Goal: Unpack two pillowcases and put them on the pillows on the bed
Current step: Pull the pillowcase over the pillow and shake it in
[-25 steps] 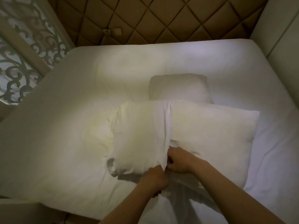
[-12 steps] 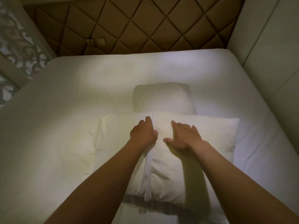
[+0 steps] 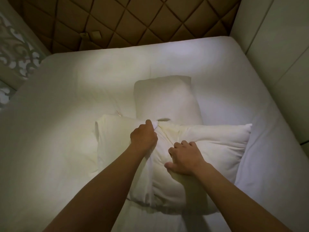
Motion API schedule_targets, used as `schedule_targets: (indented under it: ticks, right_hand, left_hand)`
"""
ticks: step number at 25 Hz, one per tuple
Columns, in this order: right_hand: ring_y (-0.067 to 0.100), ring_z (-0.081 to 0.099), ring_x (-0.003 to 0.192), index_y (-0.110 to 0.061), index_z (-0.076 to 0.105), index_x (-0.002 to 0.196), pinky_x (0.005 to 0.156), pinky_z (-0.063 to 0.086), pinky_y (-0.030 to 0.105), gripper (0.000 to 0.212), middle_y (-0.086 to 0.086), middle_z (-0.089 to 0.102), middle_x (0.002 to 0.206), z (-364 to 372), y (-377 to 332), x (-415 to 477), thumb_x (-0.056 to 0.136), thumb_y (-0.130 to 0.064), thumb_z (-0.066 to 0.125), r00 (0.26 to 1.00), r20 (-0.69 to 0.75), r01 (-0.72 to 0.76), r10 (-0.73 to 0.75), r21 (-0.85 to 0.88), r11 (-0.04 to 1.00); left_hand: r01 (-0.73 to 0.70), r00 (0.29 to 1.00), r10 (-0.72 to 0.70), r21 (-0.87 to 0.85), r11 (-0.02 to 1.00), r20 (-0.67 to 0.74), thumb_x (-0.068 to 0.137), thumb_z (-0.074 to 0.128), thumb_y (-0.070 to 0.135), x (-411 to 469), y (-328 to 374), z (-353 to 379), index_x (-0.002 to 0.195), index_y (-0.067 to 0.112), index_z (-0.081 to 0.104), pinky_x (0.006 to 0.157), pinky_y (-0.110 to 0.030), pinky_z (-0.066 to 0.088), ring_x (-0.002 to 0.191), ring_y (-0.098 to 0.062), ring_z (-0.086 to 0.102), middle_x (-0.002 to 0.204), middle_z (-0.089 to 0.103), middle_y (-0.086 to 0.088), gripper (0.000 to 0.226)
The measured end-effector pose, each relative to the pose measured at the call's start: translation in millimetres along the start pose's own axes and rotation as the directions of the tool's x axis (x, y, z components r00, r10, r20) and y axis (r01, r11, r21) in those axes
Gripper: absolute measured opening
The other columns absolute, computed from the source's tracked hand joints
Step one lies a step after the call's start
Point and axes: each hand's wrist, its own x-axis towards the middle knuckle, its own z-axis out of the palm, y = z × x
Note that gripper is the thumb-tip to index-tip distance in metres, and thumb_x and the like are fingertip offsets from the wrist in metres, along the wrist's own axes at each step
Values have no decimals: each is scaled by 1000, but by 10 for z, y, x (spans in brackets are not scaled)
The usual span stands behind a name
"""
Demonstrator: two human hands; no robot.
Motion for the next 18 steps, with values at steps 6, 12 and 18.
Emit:
schedule_targets:
  ticks: [6, 12, 18]
  right_hand:
    - [27, 50, 114, -18, 51, 122, 102, 35, 47, 53, 10, 55, 126, -194, -225, -157, 88, -59, 45, 979, -201, 16, -27, -53, 998]
    - [32, 47, 127, -17, 36, 141, 109, 28, 54, 100, 11, 48, 142, -273, -263, -49, 71, -89, 38, 997, -13, -79, 78, -84, 993]
    - [23, 67, 83, -17, 36, 145, 79, 54, 36, 55, 5, 68, 103, 173, -852, -483, 101, -49, 37, 993, -56, 104, -106, -48, 993]
  left_hand:
    - [-47, 986, 67, -128, 991, 154, 91, 42, 22, -482, -256, -12, 87, 18, 37, 61, -33, 41, 70, -23, 51, 81, 52, -6, 7]
    - [-100, 970, 129, -144, 984, 207, 89, 41, 25, -855, -460, -271, 79, 20, 40, 66, -34, 52, 75, -30, 59, 82, 56, -7, 12]
    - [-166, 963, 155, 34, 985, 221, 97, 39, 35, -1102, -401, -266, 91, 19, 45, 69, -31, 40, 79, -21, 53, 87, 54, -3, 18]
